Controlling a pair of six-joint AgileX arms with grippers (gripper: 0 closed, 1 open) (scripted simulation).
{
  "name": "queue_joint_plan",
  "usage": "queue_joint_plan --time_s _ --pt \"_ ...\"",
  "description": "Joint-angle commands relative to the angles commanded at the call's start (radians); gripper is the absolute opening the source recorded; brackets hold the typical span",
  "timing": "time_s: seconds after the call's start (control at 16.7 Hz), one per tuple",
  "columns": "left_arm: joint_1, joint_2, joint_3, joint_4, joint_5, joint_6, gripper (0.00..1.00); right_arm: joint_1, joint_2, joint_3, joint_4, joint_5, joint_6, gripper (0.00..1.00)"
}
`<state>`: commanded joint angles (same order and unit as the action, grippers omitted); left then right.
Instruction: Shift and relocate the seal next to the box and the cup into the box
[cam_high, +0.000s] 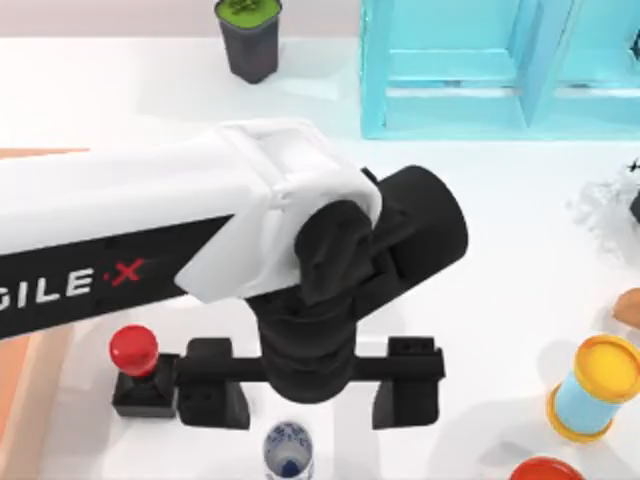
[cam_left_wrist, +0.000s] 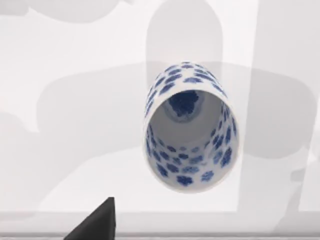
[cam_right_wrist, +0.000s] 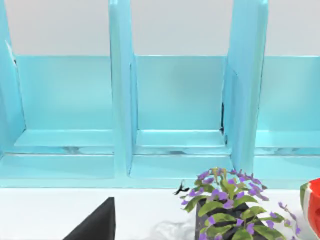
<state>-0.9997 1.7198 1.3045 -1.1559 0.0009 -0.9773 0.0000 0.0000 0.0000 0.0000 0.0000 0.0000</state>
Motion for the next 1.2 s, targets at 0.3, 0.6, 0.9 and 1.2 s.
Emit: queue_joint_plan --time_s 0.3,0.6,0.9,1.2 --pt "0.003 0.002 -0.011 0.014 0.0 0.002 1.0 0.0 0.0 0.0 0.0 0.0 0.0 1.0" --pt "0.003 0.057 -0.128 0.188 0.0 0.004 1.0 0.0 0.0 0.0 0.0 0.0 0.0 1.0" --pt "0.002 0.1 -0.214 0.314 0.0 0.004 1.0 0.0 0.0 0.0 0.0 0.0 0.0 1.0" --pt "0.002 0.1 -0.214 0.314 0.0 0.004 0.85 0.0 0.0 0.0 0.0 0.0 0.0 1.0"
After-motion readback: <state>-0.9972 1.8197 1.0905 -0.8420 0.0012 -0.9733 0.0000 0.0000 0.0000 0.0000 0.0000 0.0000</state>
